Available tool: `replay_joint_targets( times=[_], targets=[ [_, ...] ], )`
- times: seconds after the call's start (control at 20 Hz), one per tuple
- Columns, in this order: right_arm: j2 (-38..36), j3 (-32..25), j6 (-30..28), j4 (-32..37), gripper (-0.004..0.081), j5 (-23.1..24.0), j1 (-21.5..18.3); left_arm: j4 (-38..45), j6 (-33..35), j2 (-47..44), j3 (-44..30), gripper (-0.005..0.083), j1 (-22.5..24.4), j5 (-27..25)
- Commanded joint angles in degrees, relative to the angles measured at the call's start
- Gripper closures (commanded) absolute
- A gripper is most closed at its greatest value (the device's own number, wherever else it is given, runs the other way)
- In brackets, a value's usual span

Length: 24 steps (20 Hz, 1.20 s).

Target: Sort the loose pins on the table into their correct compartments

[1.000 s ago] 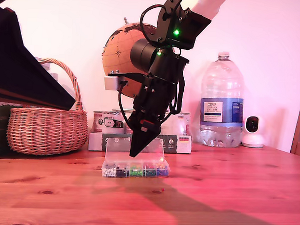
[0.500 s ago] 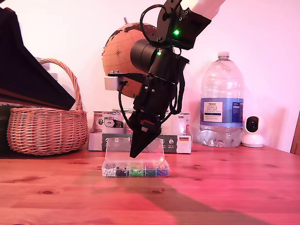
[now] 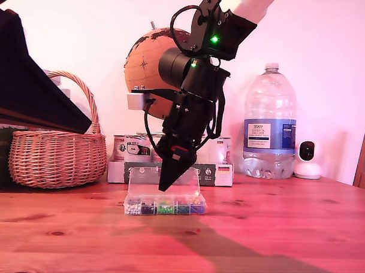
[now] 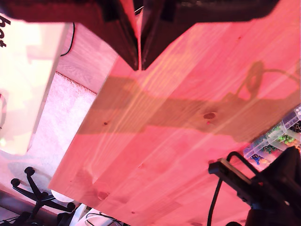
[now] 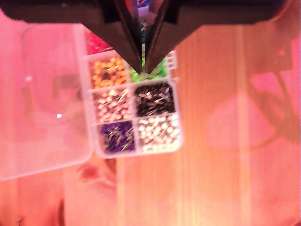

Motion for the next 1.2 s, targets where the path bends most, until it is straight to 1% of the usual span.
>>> replay_joint_targets(
  times=[0.0,0.3,0.35,0.55,0.6,0.7,0.8,0.85,0.9,1.0,1.1,1.15],
  targets=[
    [-0.17,-0.52,-0.13,-1.49,0.0783,0.17,0.74,0.46,0.24,0.24,0.31,0.0795,0.07,-0.02],
    [-3.96,-0.52,-6.80,-10.25,0.0783,1.95,2.16,0.50,0.24,0.24,0.31,0.0795,0.07,-0.04],
    [-4.35,-0.52,-7.98,-11.65,0.0783,3.02,2.58,0.50,0.26,0.24,0.31,0.0795,0.07,-0.07],
    [-4.81,-0.55,-13.66,-19.52,0.0783,3.91,3.17,0.48,0.26,0.24,0.31,0.0795,0.07,-0.55],
    [-4.81,-0.57,-13.55,-19.85,0.0783,3.93,3.39,0.48,0.26,0.24,0.31,0.0795,0.07,-1.11],
    [-4.81,-0.57,-9.75,-20.11,0.0783,3.91,3.69,0.48,0.26,0.24,0.31,0.0795,0.07,-1.99],
    [-4.81,-0.57,0.24,-21.79,0.0783,3.93,3.61,0.48,0.26,0.24,0.31,0.0795,0.07,-2.38],
    [-4.81,-0.57,6.51,-22.43,0.0783,3.91,3.56,0.48,0.26,0.24,0.31,0.0795,0.07,-2.60],
    [-4.81,-0.57,15.17,-22.88,0.0783,3.82,3.54,0.50,0.26,0.24,0.31,0.0795,0.07,-2.60],
    [-4.81,-0.57,30.29,-24.17,0.0783,3.85,3.19,0.52,0.26,0.24,0.31,0.0795,0.07,-2.60],
    [-4.81,-0.57,48.59,-23.63,0.0783,3.85,3.21,0.52,0.26,0.24,0.31,0.0795,0.07,-2.60],
    [-4.79,-0.57,55.23,-23.15,0.0778,3.87,3.21,0.52,0.26,0.24,0.31,0.0795,0.07,-2.60]
  ],
)
